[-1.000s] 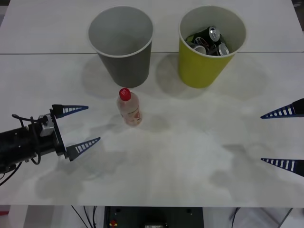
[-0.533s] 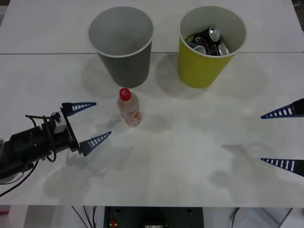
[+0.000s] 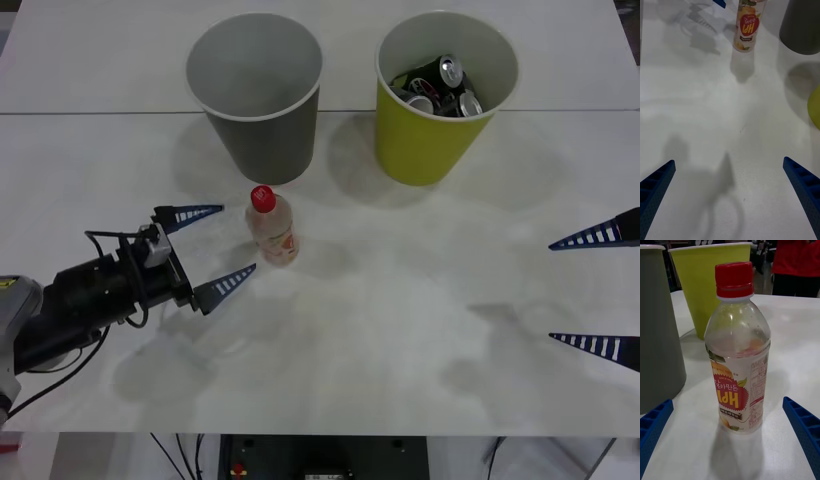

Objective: Put the can into the green bin and the plastic bottle into the gray bin

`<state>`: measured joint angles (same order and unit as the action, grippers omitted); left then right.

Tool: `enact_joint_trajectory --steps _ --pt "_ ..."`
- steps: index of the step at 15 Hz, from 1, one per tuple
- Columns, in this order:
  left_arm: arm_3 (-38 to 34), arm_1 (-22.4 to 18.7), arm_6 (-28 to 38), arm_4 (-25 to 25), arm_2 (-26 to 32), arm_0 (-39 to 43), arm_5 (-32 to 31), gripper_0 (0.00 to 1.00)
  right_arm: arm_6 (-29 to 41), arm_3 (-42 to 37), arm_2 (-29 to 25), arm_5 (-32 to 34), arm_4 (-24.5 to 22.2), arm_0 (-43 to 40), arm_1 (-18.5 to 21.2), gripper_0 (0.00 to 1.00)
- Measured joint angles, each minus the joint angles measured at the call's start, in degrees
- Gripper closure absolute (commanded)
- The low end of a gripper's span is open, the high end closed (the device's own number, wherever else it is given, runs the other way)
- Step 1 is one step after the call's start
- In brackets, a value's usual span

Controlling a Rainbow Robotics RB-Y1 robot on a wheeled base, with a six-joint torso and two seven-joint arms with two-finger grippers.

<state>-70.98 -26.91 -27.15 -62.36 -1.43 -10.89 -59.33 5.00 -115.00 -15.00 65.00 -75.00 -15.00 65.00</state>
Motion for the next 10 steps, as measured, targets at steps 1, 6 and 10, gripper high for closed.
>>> enact_joint_trajectory --steps 1,6,10 --pt "0.13 0.56 0.08 -0.51 -0.05 -0.30 0.21 0.00 0.00 0.00 0.00 0.00 0.00 0.00 0.00 0.00" --pt "0.23 3.27 0.89 -2.84 -0.05 -1.35 1.01 0.00 0.00 0.00 0.00 0.00 0.00 0.00 0.00 0.00" --pt "0.24 5.77 1.98 -5.67 0.01 -2.71 2.19 0.00 0.00 0.00 0.00 0.00 0.00 0.00 0.00 0.00"
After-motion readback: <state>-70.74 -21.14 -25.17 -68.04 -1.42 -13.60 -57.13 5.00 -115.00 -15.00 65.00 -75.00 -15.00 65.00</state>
